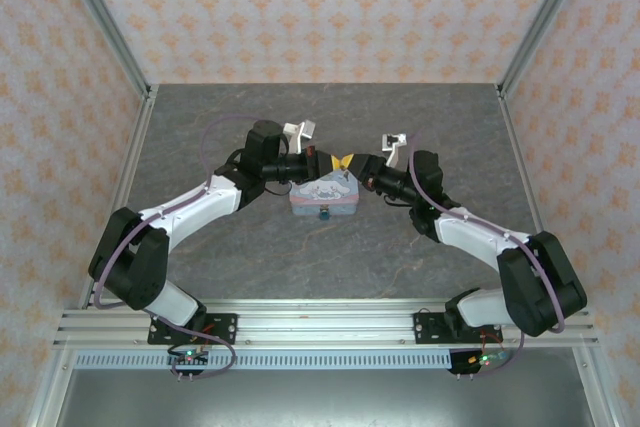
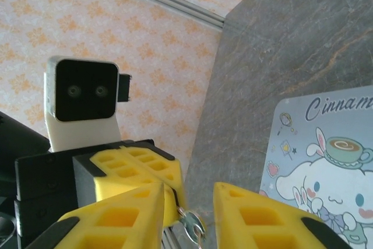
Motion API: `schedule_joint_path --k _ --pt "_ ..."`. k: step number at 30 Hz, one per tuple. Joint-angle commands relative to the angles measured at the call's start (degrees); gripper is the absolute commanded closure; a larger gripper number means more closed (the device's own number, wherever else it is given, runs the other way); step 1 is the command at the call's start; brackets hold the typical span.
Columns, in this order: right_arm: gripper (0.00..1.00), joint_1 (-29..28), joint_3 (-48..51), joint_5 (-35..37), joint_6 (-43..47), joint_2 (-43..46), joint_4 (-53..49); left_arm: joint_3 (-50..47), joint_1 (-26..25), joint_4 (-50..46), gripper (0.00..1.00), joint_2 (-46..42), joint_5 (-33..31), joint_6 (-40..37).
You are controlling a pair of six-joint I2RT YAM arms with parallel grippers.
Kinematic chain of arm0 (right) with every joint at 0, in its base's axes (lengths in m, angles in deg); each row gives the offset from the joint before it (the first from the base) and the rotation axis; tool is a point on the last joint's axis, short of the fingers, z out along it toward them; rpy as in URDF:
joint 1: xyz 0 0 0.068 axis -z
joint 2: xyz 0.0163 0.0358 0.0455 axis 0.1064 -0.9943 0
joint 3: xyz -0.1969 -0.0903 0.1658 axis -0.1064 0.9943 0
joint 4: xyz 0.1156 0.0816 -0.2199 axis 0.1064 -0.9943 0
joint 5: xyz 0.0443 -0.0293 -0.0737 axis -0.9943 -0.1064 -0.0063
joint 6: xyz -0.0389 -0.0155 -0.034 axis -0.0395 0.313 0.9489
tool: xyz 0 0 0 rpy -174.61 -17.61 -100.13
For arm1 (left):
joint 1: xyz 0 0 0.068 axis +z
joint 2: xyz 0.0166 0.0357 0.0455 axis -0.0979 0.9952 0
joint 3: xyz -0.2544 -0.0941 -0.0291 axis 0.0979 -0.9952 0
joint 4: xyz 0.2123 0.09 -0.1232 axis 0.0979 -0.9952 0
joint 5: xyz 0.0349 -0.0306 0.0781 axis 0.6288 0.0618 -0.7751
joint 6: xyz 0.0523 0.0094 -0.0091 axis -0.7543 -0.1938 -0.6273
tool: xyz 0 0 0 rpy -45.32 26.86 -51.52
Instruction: Unlock a padlock with a key
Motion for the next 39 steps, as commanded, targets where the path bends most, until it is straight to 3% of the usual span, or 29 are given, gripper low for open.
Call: schedule_joint_path --k 1,24,39 --pt "0.72 -0.4 1.4 -1.6 -0.3 -0.2 4.1 2.2 0.6 1.4 1.0 0.5 1.7 0.2" --pt "0.79 -0.4 1.2 -2.6 -1.7 -2.0 6.8 1.9 0.9 4.4 1.0 2.2 2.6 2.3" --pt "1.0 -0.5 1.1 -2.9 -2.2 -2.3 7.7 1.3 0.9 4.9 1.0 2.7 3.0 2.5"
